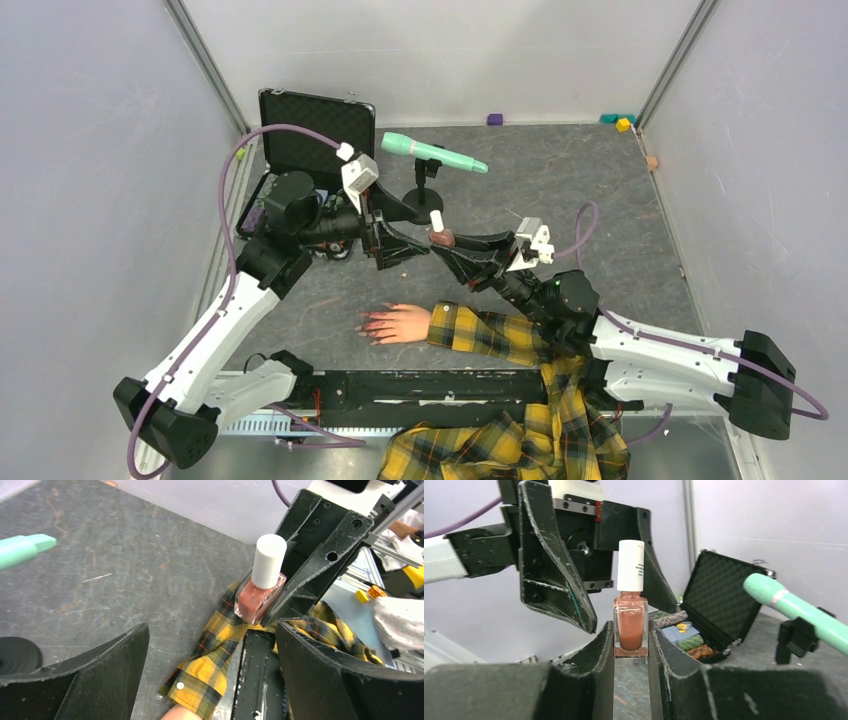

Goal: Paint the nails
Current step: Screw the nail polish bottle.

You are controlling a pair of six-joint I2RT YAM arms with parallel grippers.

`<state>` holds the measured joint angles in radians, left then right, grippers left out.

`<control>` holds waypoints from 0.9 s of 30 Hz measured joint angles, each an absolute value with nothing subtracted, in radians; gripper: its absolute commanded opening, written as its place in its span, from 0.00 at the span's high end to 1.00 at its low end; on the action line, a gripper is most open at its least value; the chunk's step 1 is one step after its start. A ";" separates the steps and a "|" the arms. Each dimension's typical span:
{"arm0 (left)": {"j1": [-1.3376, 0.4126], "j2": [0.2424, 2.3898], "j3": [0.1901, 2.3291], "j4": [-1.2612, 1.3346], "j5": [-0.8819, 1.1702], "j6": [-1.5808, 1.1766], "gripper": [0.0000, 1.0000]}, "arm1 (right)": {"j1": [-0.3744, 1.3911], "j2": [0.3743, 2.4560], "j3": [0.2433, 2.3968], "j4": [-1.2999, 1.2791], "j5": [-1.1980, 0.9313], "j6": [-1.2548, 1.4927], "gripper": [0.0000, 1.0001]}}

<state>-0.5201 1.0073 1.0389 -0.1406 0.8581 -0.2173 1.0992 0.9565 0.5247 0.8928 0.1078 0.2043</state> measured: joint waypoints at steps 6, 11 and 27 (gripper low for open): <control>-0.477 0.976 1.015 -0.076 0.805 -0.254 0.00 | 1.099 0.936 0.524 0.869 0.194 0.112 1.00; -0.466 0.918 0.991 -0.068 0.738 -0.277 0.00 | 1.099 0.948 0.492 0.883 0.239 0.045 1.00; -0.466 0.927 0.985 -0.023 0.653 -0.398 0.00 | 1.150 1.044 0.485 0.838 0.356 -0.082 1.00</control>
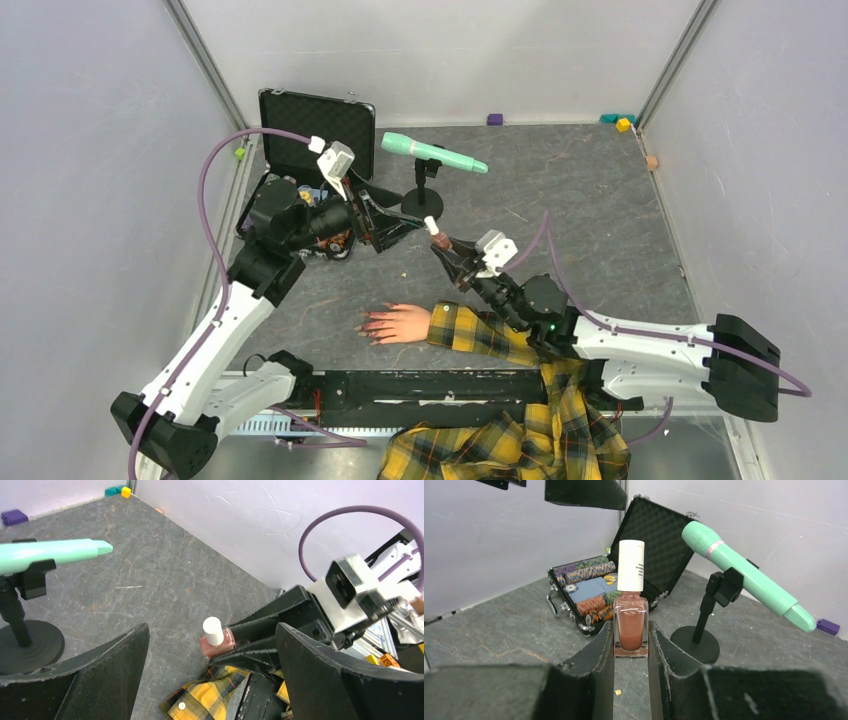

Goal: Paint the nails
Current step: Screw the nail polish bottle.

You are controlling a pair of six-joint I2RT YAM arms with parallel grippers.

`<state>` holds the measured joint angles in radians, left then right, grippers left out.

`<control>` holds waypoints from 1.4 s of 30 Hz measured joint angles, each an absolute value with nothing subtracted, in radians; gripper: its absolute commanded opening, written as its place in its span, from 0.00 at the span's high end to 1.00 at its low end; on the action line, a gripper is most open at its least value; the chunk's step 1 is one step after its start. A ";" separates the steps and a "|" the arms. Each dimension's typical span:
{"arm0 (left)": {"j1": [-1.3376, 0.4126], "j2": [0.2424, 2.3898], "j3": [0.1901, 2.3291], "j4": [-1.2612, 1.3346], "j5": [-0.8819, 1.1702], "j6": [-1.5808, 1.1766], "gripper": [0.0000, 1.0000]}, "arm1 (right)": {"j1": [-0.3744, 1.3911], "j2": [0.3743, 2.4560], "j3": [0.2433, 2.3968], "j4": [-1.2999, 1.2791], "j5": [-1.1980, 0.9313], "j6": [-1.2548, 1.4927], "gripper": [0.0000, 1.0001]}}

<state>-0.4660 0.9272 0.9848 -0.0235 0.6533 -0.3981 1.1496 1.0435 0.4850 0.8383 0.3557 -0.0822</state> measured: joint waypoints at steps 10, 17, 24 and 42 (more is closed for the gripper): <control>-0.466 1.003 0.976 -0.037 0.601 -0.486 0.05 | 1.257 1.214 0.650 0.754 0.569 -0.139 1.00; -0.466 1.028 0.976 -0.081 0.572 -0.506 0.27 | 1.303 1.275 0.712 0.717 0.702 -0.179 1.00; -0.466 1.033 0.976 -0.083 0.566 -0.516 0.39 | 1.311 1.291 0.733 0.707 0.746 -0.198 1.00; -0.475 1.082 0.977 -0.096 0.590 -0.527 0.71 | 1.320 1.309 0.750 0.688 0.775 -0.207 1.00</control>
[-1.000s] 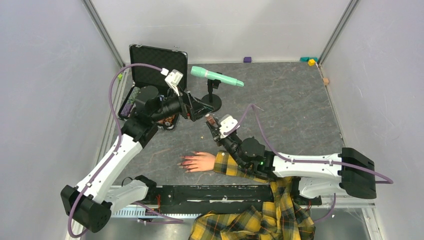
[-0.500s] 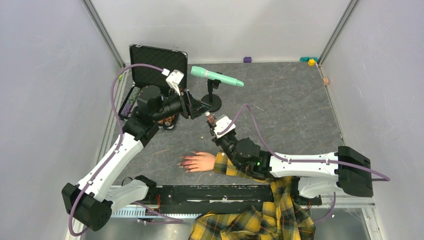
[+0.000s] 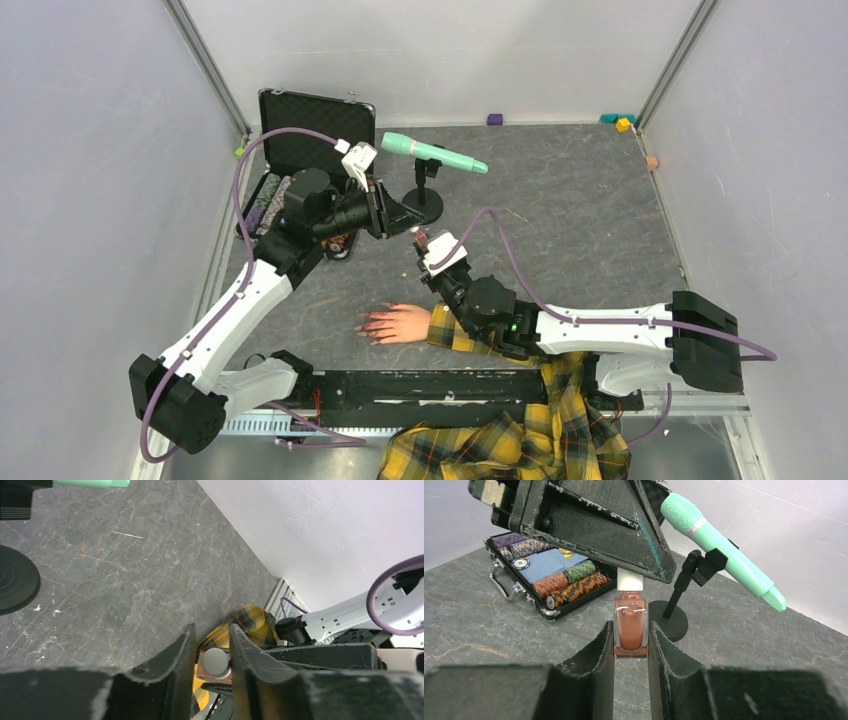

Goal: Paint the nails
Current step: Screw the nail polish bottle.

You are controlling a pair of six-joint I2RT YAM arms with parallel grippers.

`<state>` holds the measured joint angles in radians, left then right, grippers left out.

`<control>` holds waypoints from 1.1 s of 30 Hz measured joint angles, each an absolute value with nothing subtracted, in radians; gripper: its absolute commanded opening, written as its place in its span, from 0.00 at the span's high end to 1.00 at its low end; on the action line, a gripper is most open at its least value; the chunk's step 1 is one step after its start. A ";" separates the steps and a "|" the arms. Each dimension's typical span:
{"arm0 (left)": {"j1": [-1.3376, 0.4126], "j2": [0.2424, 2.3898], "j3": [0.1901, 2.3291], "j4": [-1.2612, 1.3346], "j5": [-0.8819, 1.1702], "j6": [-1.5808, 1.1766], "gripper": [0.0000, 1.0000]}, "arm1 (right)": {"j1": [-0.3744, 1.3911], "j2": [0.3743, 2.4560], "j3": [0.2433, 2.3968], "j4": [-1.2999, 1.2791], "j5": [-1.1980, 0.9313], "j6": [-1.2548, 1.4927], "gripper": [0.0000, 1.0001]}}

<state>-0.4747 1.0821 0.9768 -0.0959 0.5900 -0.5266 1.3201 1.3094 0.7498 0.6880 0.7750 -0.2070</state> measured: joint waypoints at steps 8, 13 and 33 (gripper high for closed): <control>-0.491 1.086 0.983 -0.093 0.612 -0.535 0.98 | 1.320 1.311 0.750 0.678 0.790 -0.204 1.00; -0.498 1.092 0.985 -0.088 0.616 -0.535 0.98 | 1.320 1.308 0.749 0.679 0.790 -0.186 1.00; -0.569 1.101 1.074 -0.073 0.719 -0.419 0.98 | 1.122 1.075 0.589 0.729 0.262 0.139 1.00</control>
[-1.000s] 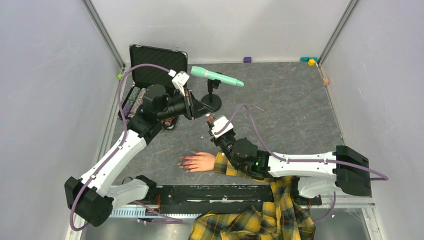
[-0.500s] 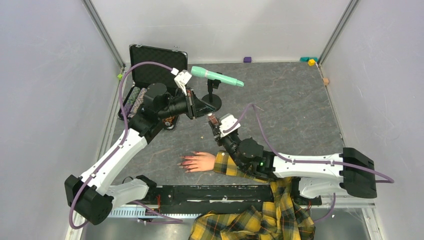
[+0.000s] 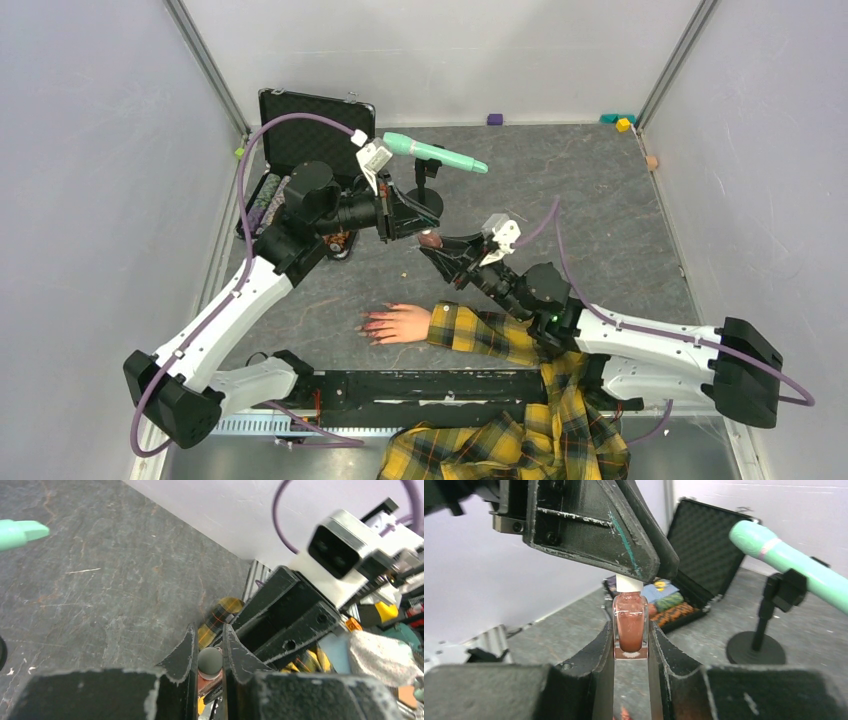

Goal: Paint the nails
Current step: Screw the nail polish bottle.

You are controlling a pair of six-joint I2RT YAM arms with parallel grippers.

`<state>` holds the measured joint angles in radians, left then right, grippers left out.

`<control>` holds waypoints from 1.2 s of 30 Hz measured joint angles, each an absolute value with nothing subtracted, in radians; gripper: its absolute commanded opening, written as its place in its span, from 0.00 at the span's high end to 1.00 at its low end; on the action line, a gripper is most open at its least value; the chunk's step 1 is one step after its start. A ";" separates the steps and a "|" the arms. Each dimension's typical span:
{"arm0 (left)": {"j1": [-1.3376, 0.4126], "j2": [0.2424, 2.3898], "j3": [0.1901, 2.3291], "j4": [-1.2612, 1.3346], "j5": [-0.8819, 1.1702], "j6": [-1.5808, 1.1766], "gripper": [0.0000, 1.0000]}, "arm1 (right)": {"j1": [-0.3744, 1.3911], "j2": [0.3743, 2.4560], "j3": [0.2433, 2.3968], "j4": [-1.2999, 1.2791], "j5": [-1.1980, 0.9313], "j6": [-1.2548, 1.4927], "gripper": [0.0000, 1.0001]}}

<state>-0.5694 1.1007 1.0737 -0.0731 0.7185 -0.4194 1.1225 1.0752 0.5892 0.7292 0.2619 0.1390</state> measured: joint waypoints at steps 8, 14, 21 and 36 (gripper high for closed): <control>-0.607 1.087 1.100 -0.073 0.854 -0.348 0.98 | 1.025 1.045 0.508 0.888 -0.057 0.327 1.00; -0.643 1.056 1.104 -0.071 0.955 -0.311 0.98 | 1.001 1.044 0.476 1.000 -0.237 0.440 1.00; -0.673 1.037 1.117 -0.083 1.048 -0.269 0.98 | 0.999 1.041 0.472 1.057 -0.358 0.521 1.00; -0.718 1.020 1.122 -0.149 1.072 -0.214 0.06 | 0.988 1.037 0.472 1.106 -0.388 0.549 1.00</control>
